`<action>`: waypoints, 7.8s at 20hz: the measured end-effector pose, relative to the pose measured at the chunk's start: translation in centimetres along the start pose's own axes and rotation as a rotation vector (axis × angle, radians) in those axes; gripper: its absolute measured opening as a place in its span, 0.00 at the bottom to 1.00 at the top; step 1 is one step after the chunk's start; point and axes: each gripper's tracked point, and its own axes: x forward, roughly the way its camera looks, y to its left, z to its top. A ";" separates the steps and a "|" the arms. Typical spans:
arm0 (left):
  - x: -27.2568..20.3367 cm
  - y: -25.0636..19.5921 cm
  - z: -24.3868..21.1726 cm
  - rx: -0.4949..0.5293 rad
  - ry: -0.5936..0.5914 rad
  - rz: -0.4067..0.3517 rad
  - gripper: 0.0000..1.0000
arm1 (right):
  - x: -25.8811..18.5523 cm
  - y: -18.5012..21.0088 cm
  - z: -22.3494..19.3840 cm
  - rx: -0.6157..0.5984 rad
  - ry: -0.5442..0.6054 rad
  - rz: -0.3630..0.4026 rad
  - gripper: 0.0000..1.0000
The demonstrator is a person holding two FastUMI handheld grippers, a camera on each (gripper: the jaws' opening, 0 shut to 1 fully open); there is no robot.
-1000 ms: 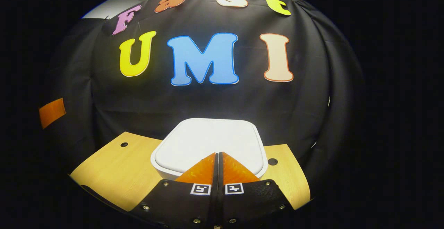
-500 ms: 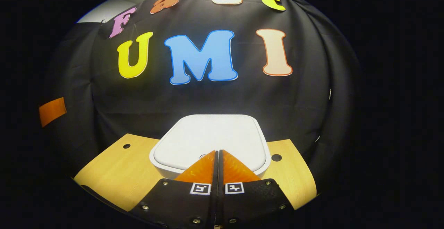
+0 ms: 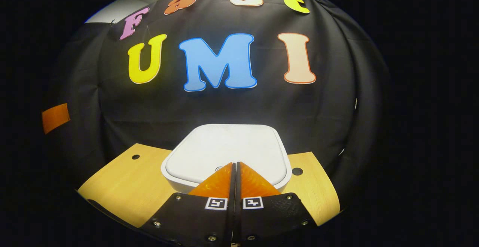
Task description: Press the lid of the desktop garbage bin to open it, pick up the crumpled paper on the desktop and throw it into the bin, then pick up the pop can on the desktop and drop it into the bin, and finally close the garbage bin lid.
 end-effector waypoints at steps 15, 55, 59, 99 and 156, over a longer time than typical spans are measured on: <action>-0.8 -0.3 0.4 0.012 -0.015 -0.002 0.95 | -3.2 -0.6 4.5 0.028 -0.118 -0.013 0.01; 1.4 -2.3 -3.5 -0.001 0.054 -0.087 0.96 | -8.3 0.2 10.1 -0.028 -0.280 -0.038 0.92; 1.6 -2.4 -6.9 0.000 0.108 -0.095 0.96 | -8.8 0.2 10.5 -0.039 -0.289 -0.044 0.92; -1.9 -2.5 -43.4 -0.074 0.734 -0.117 0.97 | -11.5 -4.8 8.0 -0.091 -0.181 -0.211 0.92; 9.9 -7.6 -12.3 0.018 0.171 -0.210 0.48 | -12.8 -7.7 6.8 -0.020 -0.195 -0.245 0.92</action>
